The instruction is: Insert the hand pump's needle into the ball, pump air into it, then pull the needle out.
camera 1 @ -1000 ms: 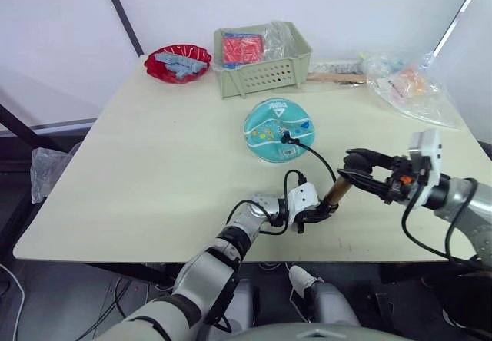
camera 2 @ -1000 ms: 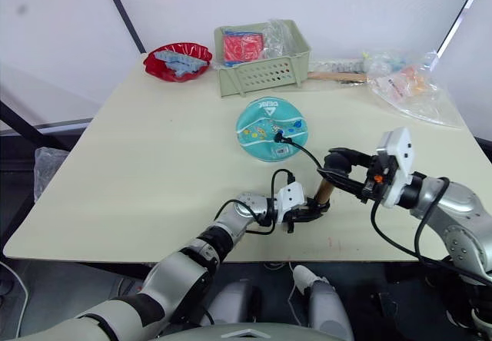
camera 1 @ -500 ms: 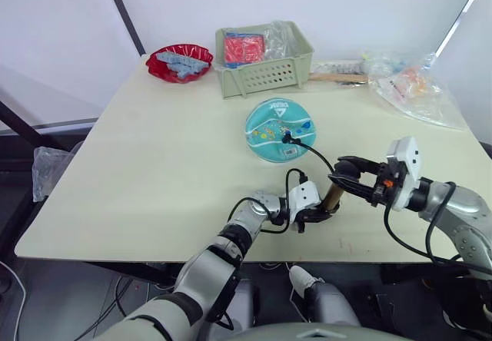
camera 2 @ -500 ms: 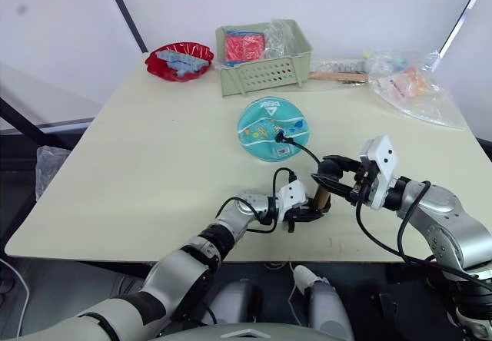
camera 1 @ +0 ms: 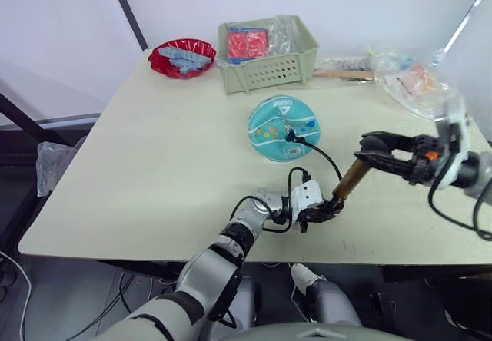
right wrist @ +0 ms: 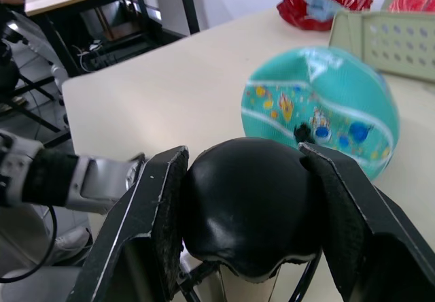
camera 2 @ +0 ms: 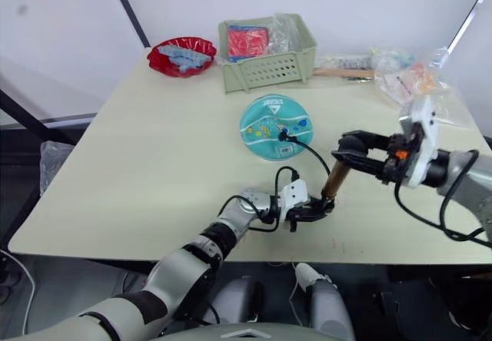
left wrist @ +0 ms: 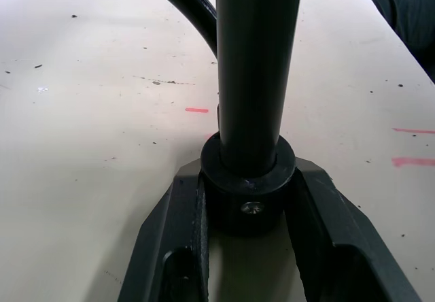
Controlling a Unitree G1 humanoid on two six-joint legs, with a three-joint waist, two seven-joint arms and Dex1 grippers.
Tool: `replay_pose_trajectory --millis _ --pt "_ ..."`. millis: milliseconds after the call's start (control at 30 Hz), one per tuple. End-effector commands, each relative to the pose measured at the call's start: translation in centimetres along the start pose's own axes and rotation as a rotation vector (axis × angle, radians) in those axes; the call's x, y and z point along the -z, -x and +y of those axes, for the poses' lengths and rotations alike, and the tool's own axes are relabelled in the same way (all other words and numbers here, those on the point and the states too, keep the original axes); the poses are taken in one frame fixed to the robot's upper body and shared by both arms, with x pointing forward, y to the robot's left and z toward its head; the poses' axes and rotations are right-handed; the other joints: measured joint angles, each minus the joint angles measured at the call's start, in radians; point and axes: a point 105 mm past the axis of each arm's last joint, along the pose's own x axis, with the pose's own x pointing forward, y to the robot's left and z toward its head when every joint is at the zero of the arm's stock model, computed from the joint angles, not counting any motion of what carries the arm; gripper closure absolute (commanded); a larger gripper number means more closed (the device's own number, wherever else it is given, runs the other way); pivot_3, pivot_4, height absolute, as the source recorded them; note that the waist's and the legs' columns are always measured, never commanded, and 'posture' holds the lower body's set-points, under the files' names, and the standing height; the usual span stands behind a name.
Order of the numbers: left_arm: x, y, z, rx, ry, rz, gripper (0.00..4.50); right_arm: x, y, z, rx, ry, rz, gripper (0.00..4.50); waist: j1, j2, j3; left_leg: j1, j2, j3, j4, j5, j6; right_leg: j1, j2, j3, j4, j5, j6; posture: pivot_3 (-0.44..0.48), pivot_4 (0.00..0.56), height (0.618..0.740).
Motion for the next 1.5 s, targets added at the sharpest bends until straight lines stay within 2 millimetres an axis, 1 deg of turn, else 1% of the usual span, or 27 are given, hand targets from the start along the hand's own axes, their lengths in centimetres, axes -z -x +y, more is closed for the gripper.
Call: replay_pose_trajectory --millis 33,100,300,333,400,433,533,600,667,800,867,933,1133,1233,1300,1433,1500 --pt "4.5 0.8 -1.9 0.040 0.118 0.147 3.38 -5.3 1.8 0.7 0.006 0.136 -0.098 2.42 0.000 0.001 0.000 -0.001 0.000 -0.001 0.000 0.000 0.000 -0.001 0.000 -0.001 0.000 0.000 0.000 0.000 0.150 0.738" --pt "4.4 0.8 -2.0 0.049 0.117 0.144 3.38 -6.3 2.0 0.9 -0.001 0.141 -0.090 2.42 0.001 0.002 0.000 -0.005 0.000 -0.003 0.000 0.000 0.000 -0.003 -0.001 -0.003 -0.002 0.001 -0.001 0.000 0.150 0.738" --pt "4.5 0.8 -2.1 0.057 0.118 0.147 3.38 -9.0 2.4 1.2 -0.013 0.185 -0.072 2.42 0.001 0.003 0.001 -0.007 0.000 -0.005 -0.001 0.000 0.000 -0.003 -0.003 -0.002 -0.005 0.001 -0.001 0.000 0.150 0.738" --pt "4.5 0.9 -2.1 0.056 0.118 0.148 3.38 -9.2 2.4 1.2 -0.014 0.186 -0.073 2.42 0.001 0.003 0.001 -0.007 0.000 -0.005 -0.001 0.000 0.000 -0.003 -0.003 -0.001 -0.005 0.001 -0.001 0.000 0.150 0.738" --pt "4.5 0.9 -2.1 0.055 0.117 0.149 3.38 -9.0 2.1 1.2 -0.013 0.188 -0.056 2.42 0.001 0.004 0.002 -0.007 0.000 -0.006 -0.002 0.000 0.000 -0.003 -0.004 -0.001 -0.005 0.001 -0.001 0.000 0.150 0.738" --pt "4.5 0.9 -2.1 0.054 0.118 0.150 3.38 -8.6 1.9 1.1 -0.016 0.179 -0.043 2.42 0.001 0.004 0.002 -0.007 0.000 -0.006 -0.002 0.000 0.000 -0.003 -0.004 -0.001 -0.005 0.001 -0.001 0.000 0.150 0.738" --pt "4.6 0.9 -2.1 0.053 0.116 0.153 3.38 -6.3 1.2 0.7 -0.009 0.158 0.007 2.42 0.001 0.005 0.002 -0.008 0.000 -0.007 -0.002 0.000 0.000 -0.004 -0.005 -0.001 -0.005 0.001 -0.001 0.000 0.150 0.738" --pt "4.6 0.9 -2.1 0.053 0.115 0.154 3.38 -5.8 0.9 0.5 -0.007 0.161 0.008 2.42 0.000 0.005 0.001 -0.008 0.000 -0.007 -0.002 0.000 0.000 -0.004 -0.005 -0.001 -0.005 0.001 -0.001 0.000 0.150 0.738" --pt "4.6 0.8 -2.1 0.056 0.116 0.155 3.38 -4.2 0.4 0.4 -0.013 0.121 0.015 2.42 -0.001 0.004 -0.001 -0.007 0.000 -0.007 -0.002 0.000 0.000 -0.003 -0.005 -0.001 -0.005 0.001 -0.001 0.000 0.150 0.738" --pt "4.6 0.8 -2.2 0.056 0.117 0.156 3.38 -0.4 -0.5 0.1 0.002 0.060 0.046 2.42 -0.002 0.001 -0.009 -0.006 0.000 -0.007 -0.003 0.000 0.000 -0.002 -0.005 -0.001 -0.005 0.001 -0.001 0.000 0.150 0.738" --pt "4.6 0.8 -2.2 0.056 0.117 0.156 3.38 1.1 -0.8 0.1 0.004 0.035 0.064 2.42 -0.003 -0.002 -0.014 -0.005 0.000 -0.007 -0.004 0.000 0.000 -0.002 -0.005 -0.001 -0.005 0.001 -0.002 0.000 0.150 0.738" --pt "4.6 0.8 -2.2 0.055 0.117 0.156 3.38 3.2 -1.0 0.1 0.010 0.005 0.099 2.42 -0.004 -0.003 -0.017 -0.004 0.000 -0.008 -0.004 0.000 0.000 -0.002 -0.005 -0.001 -0.005 0.001 -0.002 0.000 0.150 0.738" --pt "4.6 0.9 -2.1 0.054 0.115 0.156 3.38 6.5 -1.5 0.0 0.025 -0.067 0.133 2.42 -0.004 -0.003 -0.019 -0.004 0.000 -0.008 -0.004 0.000 0.000 -0.002 -0.005 -0.001 -0.005 0.001 -0.002 0.000 0.150 0.738" --pt "4.5 0.9 -2.0 0.052 0.115 0.154 3.38 9.3 -2.0 0.0 0.039 -0.104 0.178 2.42 -0.004 -0.003 -0.019 -0.004 0.000 -0.008 -0.004 0.000 0.000 -0.003 -0.005 -0.001 -0.005 0.001 -0.002 0.000 0.150 0.738" --pt "4.5 0.8 -2.0 0.051 0.116 0.153 3.38 10.7 -2.4 0.1 0.050 -0.112 0.195 2.42 -0.004 -0.004 -0.020 -0.004 0.000 -0.008 -0.005 0.000 0.000 -0.003 -0.005 -0.001 -0.005 0.001 -0.002 0.000 0.150 0.738" --pt "4.5 0.8 -2.0 0.049 0.118 0.153 3.38 12.3 -2.6 -0.1 0.072 -0.113 0.208 2.42 -0.004 -0.002 -0.021 -0.004 0.000 -0.008 -0.005 0.000 0.000 -0.003 -0.005 -0.001 -0.005 0.001 -0.002 0.000 0.150 0.738" --pt "4.5 0.8 -2.0 0.049 0.120 0.153 3.38 12.5 -2.8 -0.1 0.072 -0.104 0.202 2.42 -0.004 -0.003 -0.022 -0.004 0.000 -0.008 -0.005 0.000 0.000 -0.003 -0.005 -0.001 -0.005 0.001 -0.002 0.000 0.150 0.738"
